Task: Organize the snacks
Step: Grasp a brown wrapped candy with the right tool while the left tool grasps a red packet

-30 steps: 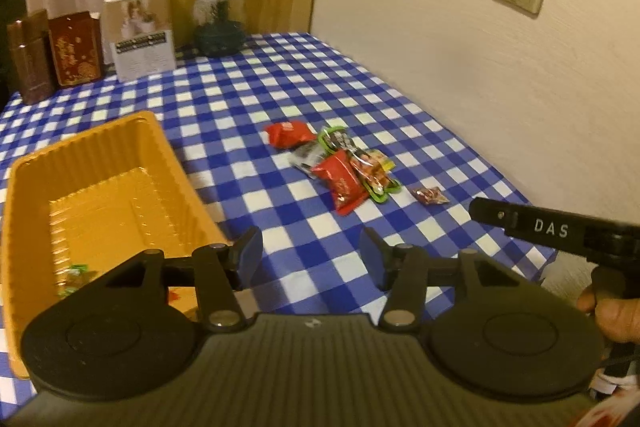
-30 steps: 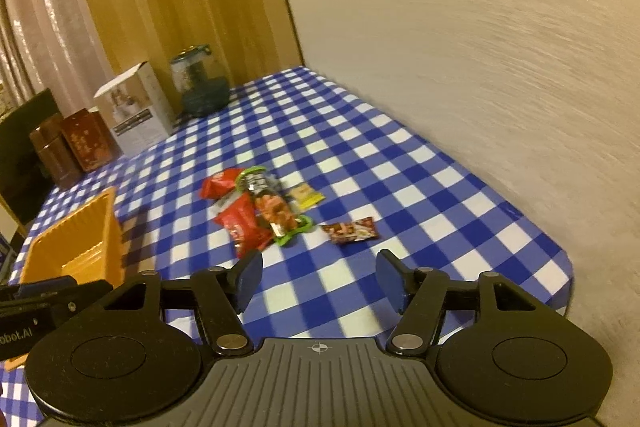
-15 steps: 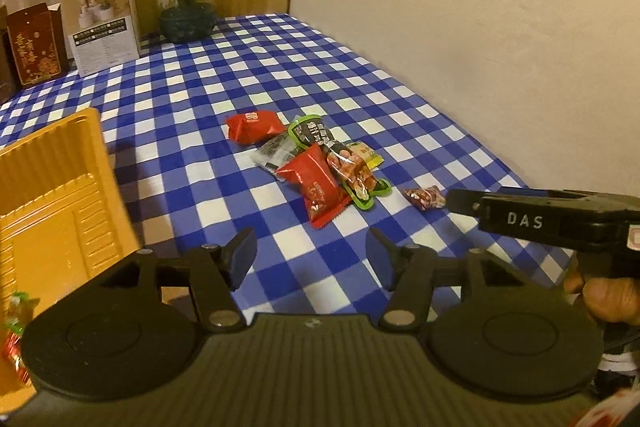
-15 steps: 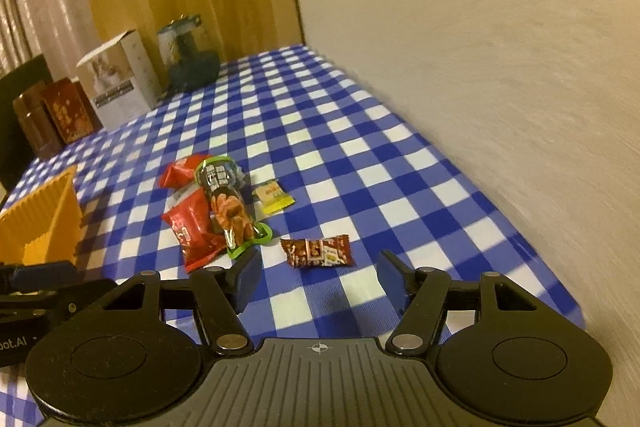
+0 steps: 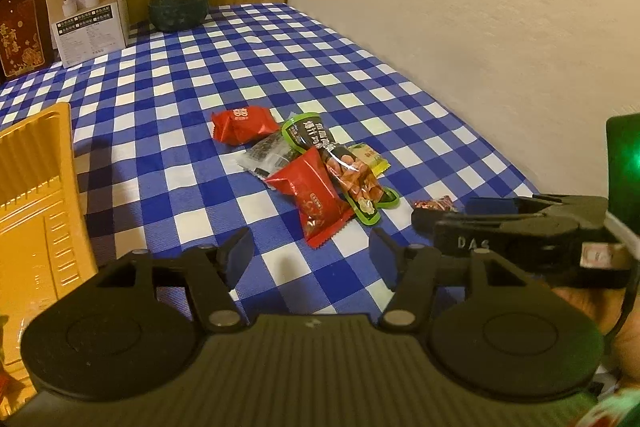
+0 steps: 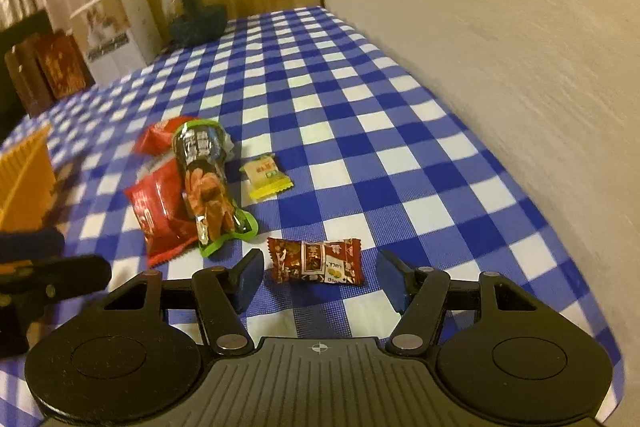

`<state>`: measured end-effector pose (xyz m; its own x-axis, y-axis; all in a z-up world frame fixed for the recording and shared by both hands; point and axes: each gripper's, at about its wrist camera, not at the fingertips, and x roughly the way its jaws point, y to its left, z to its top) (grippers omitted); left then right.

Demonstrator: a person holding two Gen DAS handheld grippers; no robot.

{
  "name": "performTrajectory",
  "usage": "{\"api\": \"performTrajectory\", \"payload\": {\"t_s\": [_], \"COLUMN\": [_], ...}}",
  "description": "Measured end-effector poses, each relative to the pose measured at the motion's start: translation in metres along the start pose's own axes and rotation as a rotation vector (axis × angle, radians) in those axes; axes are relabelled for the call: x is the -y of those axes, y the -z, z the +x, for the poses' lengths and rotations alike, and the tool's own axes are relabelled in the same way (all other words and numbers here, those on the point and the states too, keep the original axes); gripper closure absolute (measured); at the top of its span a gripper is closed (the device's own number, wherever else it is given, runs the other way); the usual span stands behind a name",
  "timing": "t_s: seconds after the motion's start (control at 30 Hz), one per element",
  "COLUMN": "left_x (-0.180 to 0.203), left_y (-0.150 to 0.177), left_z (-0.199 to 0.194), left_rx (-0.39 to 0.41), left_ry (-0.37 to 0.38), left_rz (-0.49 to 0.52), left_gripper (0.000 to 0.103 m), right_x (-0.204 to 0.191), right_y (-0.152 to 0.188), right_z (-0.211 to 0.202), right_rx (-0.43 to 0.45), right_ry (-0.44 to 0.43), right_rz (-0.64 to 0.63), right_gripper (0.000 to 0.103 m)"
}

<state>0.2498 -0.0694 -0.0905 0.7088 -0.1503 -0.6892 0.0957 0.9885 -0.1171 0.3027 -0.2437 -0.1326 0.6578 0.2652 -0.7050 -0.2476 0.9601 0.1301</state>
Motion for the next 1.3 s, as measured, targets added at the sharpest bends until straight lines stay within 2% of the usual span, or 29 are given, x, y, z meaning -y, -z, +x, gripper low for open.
{"api": "performTrajectory", "payload": {"t_s": [0.03,0.17,0.2,0.3,0.6,0.77,0.87,1.03,1.3], "left_x": [0.000,-0.001,-0.001,-0.002,0.000,0.007,0.008,0.012,0.008], "left_y": [-0.001,-0.003,-0.004,-0.006,-0.004,-0.005,-0.007,-0.013,-0.016], "left_z": [0.001,0.005,0.006,0.009,0.019,0.028,0.036,0.045,0.064], "left_rx": [0.000,-0.003,-0.004,-0.007,0.000,0.018,0.029,0.046,0.035], "left_ry": [0.000,0.002,0.003,0.002,-0.028,-0.072,-0.084,-0.089,-0.104], "left_rz": [0.000,-0.003,-0.003,0.000,-0.033,-0.061,-0.101,-0.139,-0.166], "left_gripper": [0.042,0.042,0.041,0.040,0.041,0.047,0.055,0.056,0.066], "right_x": [-0.001,-0.005,-0.005,-0.003,0.002,0.007,0.009,0.012,0.010], "right_y": [0.000,0.000,0.000,-0.001,-0.004,-0.005,-0.006,-0.006,-0.007], "right_z": [0.001,0.003,0.003,0.003,-0.011,-0.015,-0.016,-0.016,-0.016], "right_rx": [0.002,0.003,0.003,-0.001,0.057,0.069,0.074,0.078,0.081], "right_ry": [0.006,0.021,0.021,0.014,0.022,0.016,0.018,0.016,0.008], "right_rz": [-0.011,-0.036,-0.034,-0.017,0.053,0.097,0.108,0.125,0.128], "right_gripper": [0.049,0.057,0.062,0.065,0.066,0.066,0.066,0.066,0.066]}}
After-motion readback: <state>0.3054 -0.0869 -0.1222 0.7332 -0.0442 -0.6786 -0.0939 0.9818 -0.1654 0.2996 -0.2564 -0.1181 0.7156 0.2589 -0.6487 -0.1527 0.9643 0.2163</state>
